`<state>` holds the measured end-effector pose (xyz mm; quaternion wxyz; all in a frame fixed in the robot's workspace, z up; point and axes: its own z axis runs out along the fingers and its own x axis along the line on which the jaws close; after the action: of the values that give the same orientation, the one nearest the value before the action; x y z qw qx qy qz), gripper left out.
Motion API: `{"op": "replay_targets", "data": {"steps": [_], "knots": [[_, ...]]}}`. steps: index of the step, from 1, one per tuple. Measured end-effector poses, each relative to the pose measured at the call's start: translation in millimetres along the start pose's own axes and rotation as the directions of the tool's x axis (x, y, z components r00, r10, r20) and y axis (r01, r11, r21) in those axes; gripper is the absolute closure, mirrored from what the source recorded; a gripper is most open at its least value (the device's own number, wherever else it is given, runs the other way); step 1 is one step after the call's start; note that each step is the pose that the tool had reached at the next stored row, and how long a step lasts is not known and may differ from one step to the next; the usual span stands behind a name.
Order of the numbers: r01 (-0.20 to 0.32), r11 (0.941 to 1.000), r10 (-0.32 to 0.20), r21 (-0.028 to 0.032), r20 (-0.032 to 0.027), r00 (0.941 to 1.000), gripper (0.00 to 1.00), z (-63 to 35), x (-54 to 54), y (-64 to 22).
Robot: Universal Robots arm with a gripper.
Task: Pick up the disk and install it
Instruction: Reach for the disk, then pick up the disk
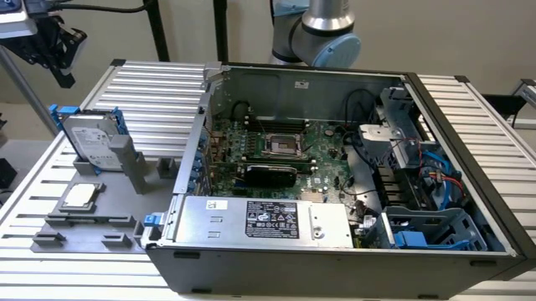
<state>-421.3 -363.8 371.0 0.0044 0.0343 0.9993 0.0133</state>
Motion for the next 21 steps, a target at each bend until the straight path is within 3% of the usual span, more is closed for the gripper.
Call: {"op": "replay_targets", "data": {"steps": [10, 21], "knots": [[0.000, 1.0000, 0.000, 0.0041, 0.0003, 1.0000, 0.89, 0.5, 4.4, -17.1], [0.000, 1.0000, 0.000, 0.0041, 0.0004, 1.0000, 0.89, 0.5, 4.3, -17.7]]}}
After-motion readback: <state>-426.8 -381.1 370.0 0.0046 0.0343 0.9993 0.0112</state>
